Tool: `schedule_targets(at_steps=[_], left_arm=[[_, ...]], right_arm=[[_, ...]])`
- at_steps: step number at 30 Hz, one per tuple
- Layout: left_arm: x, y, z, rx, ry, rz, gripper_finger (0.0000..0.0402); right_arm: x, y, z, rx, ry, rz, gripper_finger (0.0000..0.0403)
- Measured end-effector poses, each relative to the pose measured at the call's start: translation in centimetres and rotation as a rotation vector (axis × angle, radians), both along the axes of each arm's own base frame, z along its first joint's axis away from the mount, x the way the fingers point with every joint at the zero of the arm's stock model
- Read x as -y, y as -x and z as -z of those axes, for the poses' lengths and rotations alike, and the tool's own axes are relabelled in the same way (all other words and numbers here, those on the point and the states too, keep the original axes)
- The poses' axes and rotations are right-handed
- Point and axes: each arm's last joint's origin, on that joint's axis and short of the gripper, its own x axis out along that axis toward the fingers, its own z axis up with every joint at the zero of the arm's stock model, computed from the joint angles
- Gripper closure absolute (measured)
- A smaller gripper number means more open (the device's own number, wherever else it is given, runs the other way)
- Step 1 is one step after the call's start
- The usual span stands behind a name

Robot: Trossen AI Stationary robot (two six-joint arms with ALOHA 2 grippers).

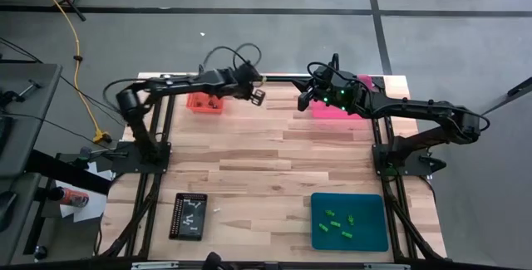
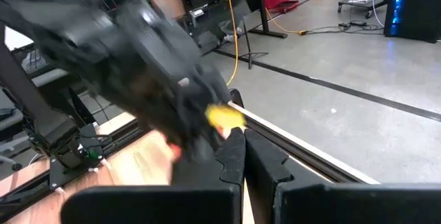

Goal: Sort Halloween decoration
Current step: Put the top white bone toy into the black bin

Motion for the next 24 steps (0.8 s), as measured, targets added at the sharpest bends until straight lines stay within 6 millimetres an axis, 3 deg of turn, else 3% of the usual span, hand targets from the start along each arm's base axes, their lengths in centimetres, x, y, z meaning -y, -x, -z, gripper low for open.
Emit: schedule_targets(at_steps=[6,10,18,21,24], left_arm=[[2.3,2.6,-7.4,0.131,-0.197,0.168,0.0401],[4.9,5.8,-10.3,0.349,-0.281,0.248,0.0401],[9.9,12.4,-8.6,0.914,-0.316,0.56,0.0401],[11.1,13.6,-8.0,1.099,-0.324,0.684,0.0401],[11.9,14.0,-7.4,1.155,-0.274,0.756,0.0401]], right_arm=[[0.0,0.0,0.0,0.006,-0.002,-0.02,0.0402],[-0.3,-0.2,-0.1,0.013,-0.015,-0.122,0.0402],[-1.3,-0.5,-0.2,0.046,-0.065,-0.412,0.0402],[-2.0,-0.7,-0.3,0.054,-0.068,-0.467,0.0402],[-2.8,-1.0,-0.4,0.067,-0.06,-0.497,0.0402]])
